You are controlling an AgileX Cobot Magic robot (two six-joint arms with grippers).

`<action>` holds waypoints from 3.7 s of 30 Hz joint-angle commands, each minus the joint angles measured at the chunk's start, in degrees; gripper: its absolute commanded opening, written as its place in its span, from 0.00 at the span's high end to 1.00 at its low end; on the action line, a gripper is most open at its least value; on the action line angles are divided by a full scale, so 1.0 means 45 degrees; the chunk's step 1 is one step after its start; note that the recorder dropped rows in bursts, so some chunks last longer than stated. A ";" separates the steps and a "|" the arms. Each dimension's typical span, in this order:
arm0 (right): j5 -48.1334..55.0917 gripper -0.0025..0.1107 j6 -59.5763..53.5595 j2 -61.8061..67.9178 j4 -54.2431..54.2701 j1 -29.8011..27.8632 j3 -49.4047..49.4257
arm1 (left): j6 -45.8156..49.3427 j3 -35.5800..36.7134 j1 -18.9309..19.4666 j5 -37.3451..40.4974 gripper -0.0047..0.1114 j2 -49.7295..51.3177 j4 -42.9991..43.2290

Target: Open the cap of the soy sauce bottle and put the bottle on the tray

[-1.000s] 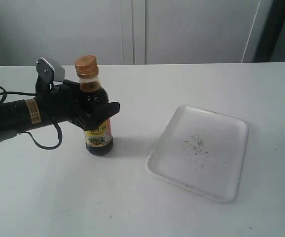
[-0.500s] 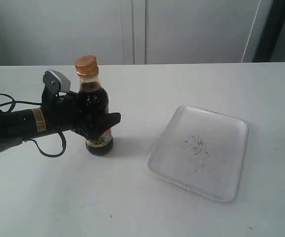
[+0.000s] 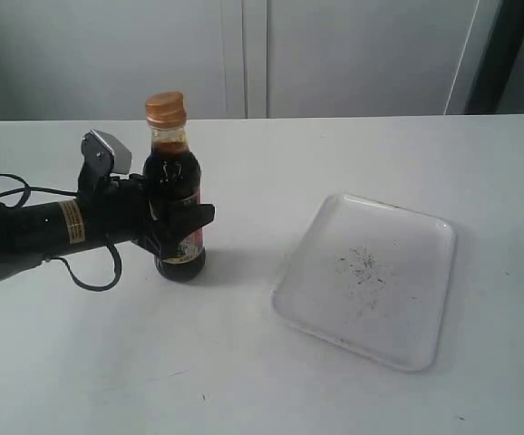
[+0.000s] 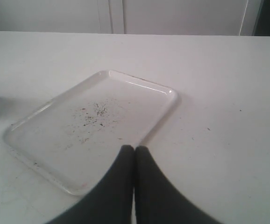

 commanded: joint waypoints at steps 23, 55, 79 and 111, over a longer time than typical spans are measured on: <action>-0.7827 0.98 0.0568 -0.0072 -0.0113 -0.0045 0.0057 | 0.1605 -0.0011 -0.0050 -0.0041 0.96 -0.0043 0.1197; -1.1125 0.98 0.2226 0.9328 -0.2471 -0.0023 -0.6196 | 0.1720 -0.0011 -0.0050 -0.0041 0.96 -0.0043 0.1086; -1.6407 0.98 -0.3700 1.7230 0.2165 0.4732 -0.6277 | 0.1897 -0.0011 -0.0050 -0.0041 0.96 -0.0043 0.1063; -1.2286 0.98 -1.3490 2.1792 0.7450 0.8262 -1.1886 | 0.1897 -0.0011 -0.0050 -0.0041 0.96 -0.0043 0.1063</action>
